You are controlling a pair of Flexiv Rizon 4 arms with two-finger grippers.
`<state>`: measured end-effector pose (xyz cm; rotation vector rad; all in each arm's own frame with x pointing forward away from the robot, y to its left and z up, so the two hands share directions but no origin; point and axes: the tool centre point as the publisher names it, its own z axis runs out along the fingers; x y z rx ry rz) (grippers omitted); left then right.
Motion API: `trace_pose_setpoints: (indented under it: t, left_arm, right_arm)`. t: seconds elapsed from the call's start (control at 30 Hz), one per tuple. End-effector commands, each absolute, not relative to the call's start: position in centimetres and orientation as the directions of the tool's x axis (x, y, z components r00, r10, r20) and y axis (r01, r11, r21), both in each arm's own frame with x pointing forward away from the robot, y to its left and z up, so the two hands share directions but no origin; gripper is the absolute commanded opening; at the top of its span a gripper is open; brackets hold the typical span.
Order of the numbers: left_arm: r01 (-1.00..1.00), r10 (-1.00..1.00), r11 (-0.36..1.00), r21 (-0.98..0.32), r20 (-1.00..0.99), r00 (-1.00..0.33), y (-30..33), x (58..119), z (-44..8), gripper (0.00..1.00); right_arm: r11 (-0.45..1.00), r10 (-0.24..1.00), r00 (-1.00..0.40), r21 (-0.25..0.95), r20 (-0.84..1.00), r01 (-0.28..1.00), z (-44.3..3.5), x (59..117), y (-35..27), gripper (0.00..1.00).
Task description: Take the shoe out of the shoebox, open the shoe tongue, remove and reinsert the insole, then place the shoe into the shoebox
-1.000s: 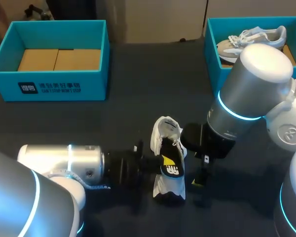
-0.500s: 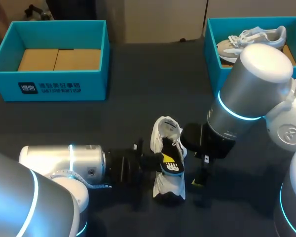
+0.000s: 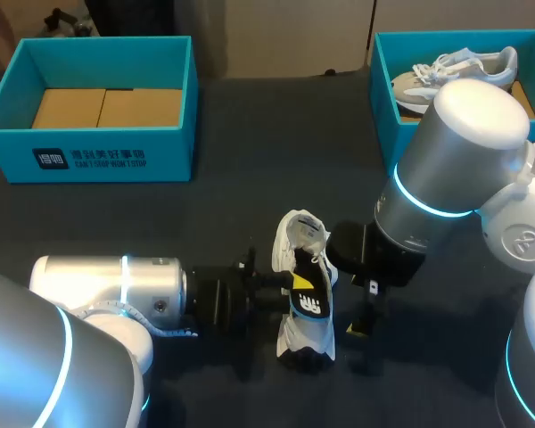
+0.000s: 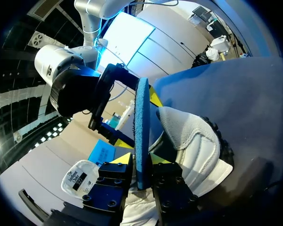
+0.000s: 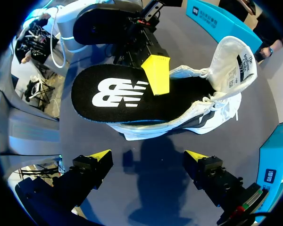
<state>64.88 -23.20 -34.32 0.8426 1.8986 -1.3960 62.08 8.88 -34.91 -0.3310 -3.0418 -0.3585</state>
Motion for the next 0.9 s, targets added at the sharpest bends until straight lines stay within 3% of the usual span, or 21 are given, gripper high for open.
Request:
trace_pose_setpoints:
  t: [0.03,0.07,0.1,0.57,0.63,0.67,0.7,0.9]
  left_arm:
    - [0.793,0.130,0.235,-0.562,-0.791,-0.598,-23.0,64.8,-34.3,0.22]
    - [0.793,0.130,0.235,-0.562,-0.791,-0.598,-23.0,64.8,-34.3,0.22]
    - [0.713,0.109,0.194,-0.674,-0.707,-0.698,-22.6,62.9,-32.3,0.24]
    - [0.693,0.144,0.210,-0.690,-0.679,-0.720,-22.9,62.2,-32.0,0.23]
    - [0.692,0.150,0.220,-0.688,-0.677,-0.721,-22.9,62.1,-32.0,0.19]
    - [0.691,0.151,0.221,-0.688,-0.676,-0.721,-22.9,62.0,-32.0,0.13]
    - [0.691,0.151,0.221,-0.689,-0.676,-0.722,-22.9,62.0,-32.0,0.00]
    - [0.724,0.150,0.220,-0.654,-0.711,-0.687,-23.4,62.1,-32.8,0.00]
  right_arm:
    - [0.950,0.205,-0.975,0.223,0.084,0.219,-35.0,62.0,8.9,1.00]
    - [0.950,0.205,-0.975,0.223,0.084,0.219,-35.0,62.0,8.9,1.00]
    - [0.950,0.205,-0.975,0.223,0.084,0.219,-35.0,62.0,8.9,1.00]
    - [0.950,0.205,-0.975,0.223,0.084,0.219,-35.0,62.0,8.9,1.00]
    - [0.950,0.205,-0.975,0.223,0.084,0.219,-35.0,62.0,8.9,1.00]
    - [0.950,0.205,-0.975,0.223,0.084,0.219,-35.0,62.0,8.9,1.00]
    - [0.950,0.205,-0.975,0.223,0.084,0.219,-35.0,62.0,8.9,1.00]
    - [0.950,0.205,-0.975,0.223,0.084,0.219,-35.0,62.0,8.9,1.00]
